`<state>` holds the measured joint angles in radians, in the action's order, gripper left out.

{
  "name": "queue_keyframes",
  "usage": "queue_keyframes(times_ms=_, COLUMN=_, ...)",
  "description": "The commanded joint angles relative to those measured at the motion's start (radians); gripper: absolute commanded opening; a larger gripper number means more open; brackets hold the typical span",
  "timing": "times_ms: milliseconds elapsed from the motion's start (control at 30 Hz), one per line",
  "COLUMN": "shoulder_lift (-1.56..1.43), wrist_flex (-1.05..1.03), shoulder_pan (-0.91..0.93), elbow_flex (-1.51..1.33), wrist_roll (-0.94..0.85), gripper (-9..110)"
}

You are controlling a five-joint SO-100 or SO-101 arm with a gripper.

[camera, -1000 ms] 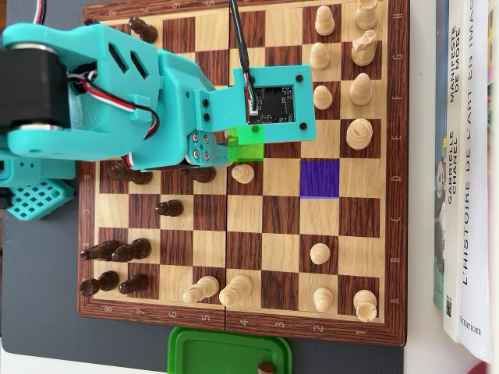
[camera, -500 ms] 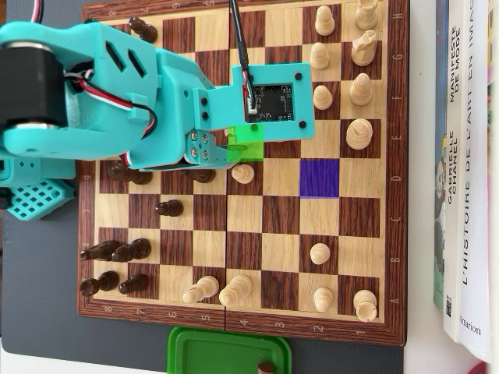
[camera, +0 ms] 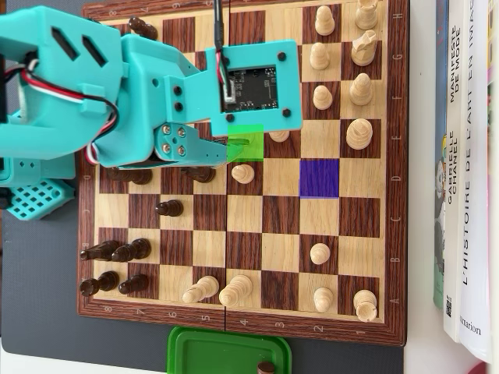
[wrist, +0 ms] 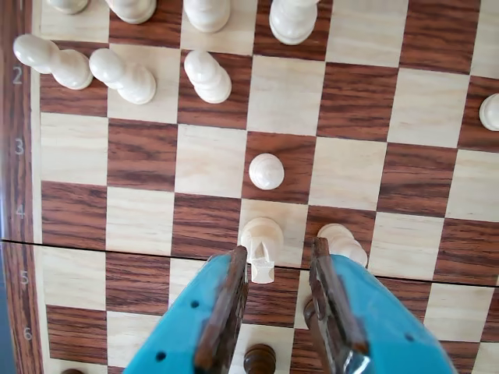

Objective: Play chess

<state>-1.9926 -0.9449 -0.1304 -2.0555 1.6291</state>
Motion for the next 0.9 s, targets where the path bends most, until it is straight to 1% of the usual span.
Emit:
queue_keyframes(times_ms=0, shoulder_lift=-0.069, wrist_flex=0.000, shoulder_pan=-0.002, elbow_flex=0.034, wrist_roll=0.002, gripper=13)
queue_keyframes(times_ms=233, shoulder_lift=-0.184, wrist_flex=0.009, shoulder_pan=0.018, elbow_flex=0.034, wrist_roll=0.003, gripper=13)
queue_keyframes(times_ms=433, shoulder_lift=-0.279, wrist_flex=0.025, shoulder_pan=0.081, elbow_flex=0.032, wrist_roll=-0.002, gripper=13)
queue_keyframes(times_ms=667, shoulder_lift=-0.405, wrist_flex=0.215, shoulder_pan=0.135, elbow_flex=-0.098, wrist_roll=-0.002, gripper=13)
queue_keyframes(times_ms=867, shoulder_lift=-0.508, wrist_flex=0.388, shoulder_pan=0.146, elbow_flex=-0.212, wrist_roll=-0.002, gripper=13)
